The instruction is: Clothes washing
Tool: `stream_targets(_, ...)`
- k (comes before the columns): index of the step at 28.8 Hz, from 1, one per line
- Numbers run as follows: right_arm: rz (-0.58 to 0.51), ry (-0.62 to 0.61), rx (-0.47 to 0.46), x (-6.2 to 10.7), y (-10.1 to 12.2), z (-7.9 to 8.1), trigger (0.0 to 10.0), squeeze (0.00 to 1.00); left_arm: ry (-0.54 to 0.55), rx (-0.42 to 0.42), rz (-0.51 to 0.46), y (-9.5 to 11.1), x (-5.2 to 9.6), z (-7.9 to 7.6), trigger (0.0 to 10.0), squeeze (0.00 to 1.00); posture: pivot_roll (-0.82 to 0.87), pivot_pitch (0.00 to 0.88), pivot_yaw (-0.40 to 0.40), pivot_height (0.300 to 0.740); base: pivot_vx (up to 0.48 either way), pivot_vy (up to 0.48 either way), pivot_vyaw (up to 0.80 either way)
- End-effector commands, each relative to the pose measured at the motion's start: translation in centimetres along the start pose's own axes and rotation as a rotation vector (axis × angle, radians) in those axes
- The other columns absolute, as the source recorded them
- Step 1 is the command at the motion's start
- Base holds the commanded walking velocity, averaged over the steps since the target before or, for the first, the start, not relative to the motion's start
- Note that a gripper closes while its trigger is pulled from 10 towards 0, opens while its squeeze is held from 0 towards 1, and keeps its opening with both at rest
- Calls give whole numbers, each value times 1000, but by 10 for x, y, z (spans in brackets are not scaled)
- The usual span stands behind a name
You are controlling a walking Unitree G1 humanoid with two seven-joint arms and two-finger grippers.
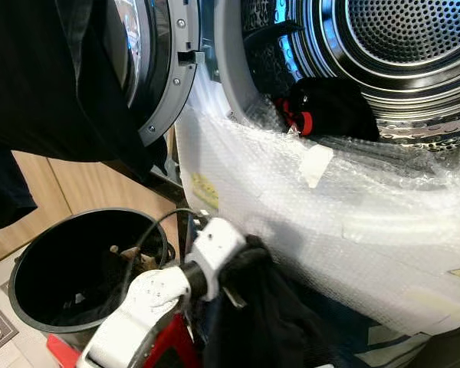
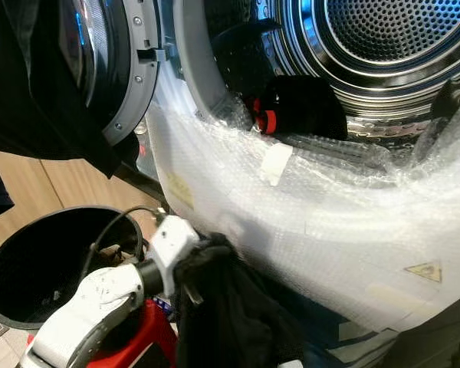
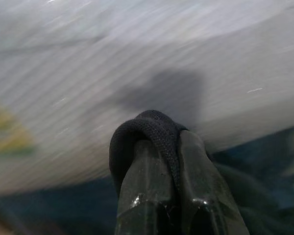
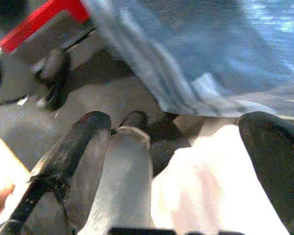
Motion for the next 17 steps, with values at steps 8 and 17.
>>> stream_targets(8, -20, 182, 75, 5, 12, 6, 10000, 0, 70, 39, 59, -21, 11, 7, 0, 0, 228, 3, -40, 740, 0, 0, 0)
stream_targets(17, -147, 431, 84, 18, 53, 22, 10000, 1000, -35, 40, 61, -24, 9, -14, 0, 0, 221, 4, -54, 740, 0, 0, 0)
Point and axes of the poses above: a point about 5 cm out from each wrist's last joint towards the gripper, its own x axis pointing back from the gripper into the wrist, its own y axis along the axis of the wrist's last joint, z = x × y, the point moved 6 cm from there along -x, pointing out of the wrist towards the gripper, and after that the axes turned 14 degrees about -x, right-handed, at the moved point
